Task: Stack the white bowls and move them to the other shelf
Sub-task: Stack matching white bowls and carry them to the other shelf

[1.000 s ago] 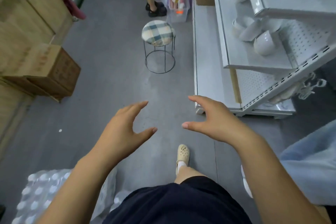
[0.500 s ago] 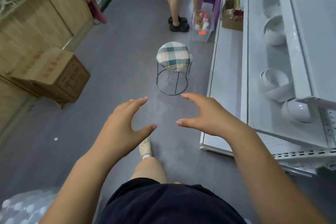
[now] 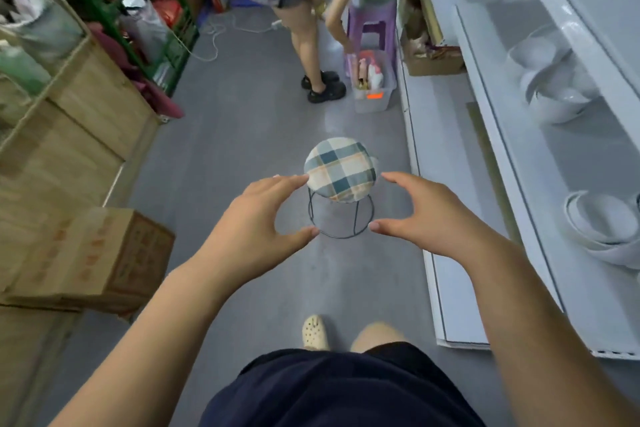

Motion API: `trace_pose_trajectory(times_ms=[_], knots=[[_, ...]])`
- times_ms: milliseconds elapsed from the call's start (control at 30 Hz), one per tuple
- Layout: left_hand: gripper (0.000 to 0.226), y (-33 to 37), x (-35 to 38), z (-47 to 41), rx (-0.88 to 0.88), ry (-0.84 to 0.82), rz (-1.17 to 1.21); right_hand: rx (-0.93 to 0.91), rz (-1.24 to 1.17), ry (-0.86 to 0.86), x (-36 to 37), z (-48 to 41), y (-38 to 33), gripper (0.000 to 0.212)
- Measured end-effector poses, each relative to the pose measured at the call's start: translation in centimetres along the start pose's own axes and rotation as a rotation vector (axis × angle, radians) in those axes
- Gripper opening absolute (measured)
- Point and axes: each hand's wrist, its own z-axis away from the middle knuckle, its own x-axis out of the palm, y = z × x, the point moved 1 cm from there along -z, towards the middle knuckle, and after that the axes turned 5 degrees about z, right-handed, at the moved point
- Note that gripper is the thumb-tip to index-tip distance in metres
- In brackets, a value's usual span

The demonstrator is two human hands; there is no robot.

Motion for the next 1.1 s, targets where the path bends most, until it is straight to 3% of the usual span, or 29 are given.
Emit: trace_pose_trajectory(times_ms=[200,433,700,1100], knots=[[0.076,-0.3,-0.9,-10.5,0.098,-0.083,-0.002,0.106,-0.076,0.075,-2.3,-5.1,1.8,0.084],[0.075,0.8,0.2,-24.1,0.158,-0.152,0.003,0.211,-0.110,0.121,-6.3,-15.2,6.0,0.090],[0.075,2.7,0.5,-39.8,0.212,-0.228,-0.021,0.190,-0.100,0.105,-15.3,-27.9,9.7,0.092],[0.073,4.6,3.7,-54.8,0.222,-0.288,0.034,0.379,-0.177,0.103,-20.1,-34.6,16.9,0.090]])
